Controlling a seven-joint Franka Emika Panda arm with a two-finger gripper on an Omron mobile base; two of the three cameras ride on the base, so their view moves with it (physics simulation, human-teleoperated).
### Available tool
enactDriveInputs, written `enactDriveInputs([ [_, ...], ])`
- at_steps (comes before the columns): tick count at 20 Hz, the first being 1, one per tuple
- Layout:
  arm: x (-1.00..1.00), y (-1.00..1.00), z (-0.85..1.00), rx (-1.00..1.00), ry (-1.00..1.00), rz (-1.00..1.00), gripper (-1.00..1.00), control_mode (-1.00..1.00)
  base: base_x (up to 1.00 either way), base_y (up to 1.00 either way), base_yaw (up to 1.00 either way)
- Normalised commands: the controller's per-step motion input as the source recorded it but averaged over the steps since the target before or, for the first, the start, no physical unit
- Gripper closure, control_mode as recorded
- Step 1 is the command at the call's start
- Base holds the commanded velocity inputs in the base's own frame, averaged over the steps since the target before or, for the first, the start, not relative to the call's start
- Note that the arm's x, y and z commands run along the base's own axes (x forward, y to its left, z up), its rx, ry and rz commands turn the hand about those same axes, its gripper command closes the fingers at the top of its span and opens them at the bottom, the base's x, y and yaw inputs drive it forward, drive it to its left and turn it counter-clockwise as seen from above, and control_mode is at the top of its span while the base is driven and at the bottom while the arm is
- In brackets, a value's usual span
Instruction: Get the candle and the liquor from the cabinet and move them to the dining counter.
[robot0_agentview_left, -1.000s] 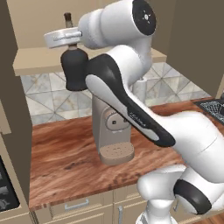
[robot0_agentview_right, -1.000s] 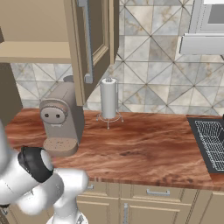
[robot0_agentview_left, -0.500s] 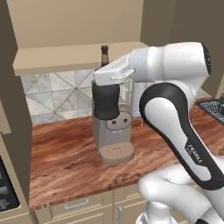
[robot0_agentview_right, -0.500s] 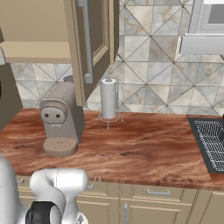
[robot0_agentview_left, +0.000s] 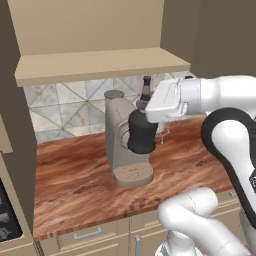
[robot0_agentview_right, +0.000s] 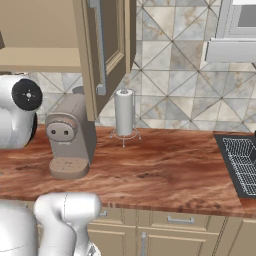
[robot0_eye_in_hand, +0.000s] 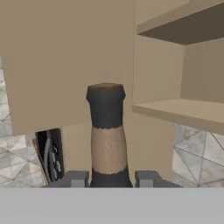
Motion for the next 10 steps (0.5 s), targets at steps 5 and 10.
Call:
enactDriveInputs([
  [5, -0.45, -0.39, -0.44, 0.00, 0.02, 0.16, 1.00, -1.00, 0.00, 0.00, 0.00],
  [10, -0.23, -0.07, -0.34, 0.00, 0.06, 0.08, 1.00, -1.00, 0.00, 0.00, 0.00],
])
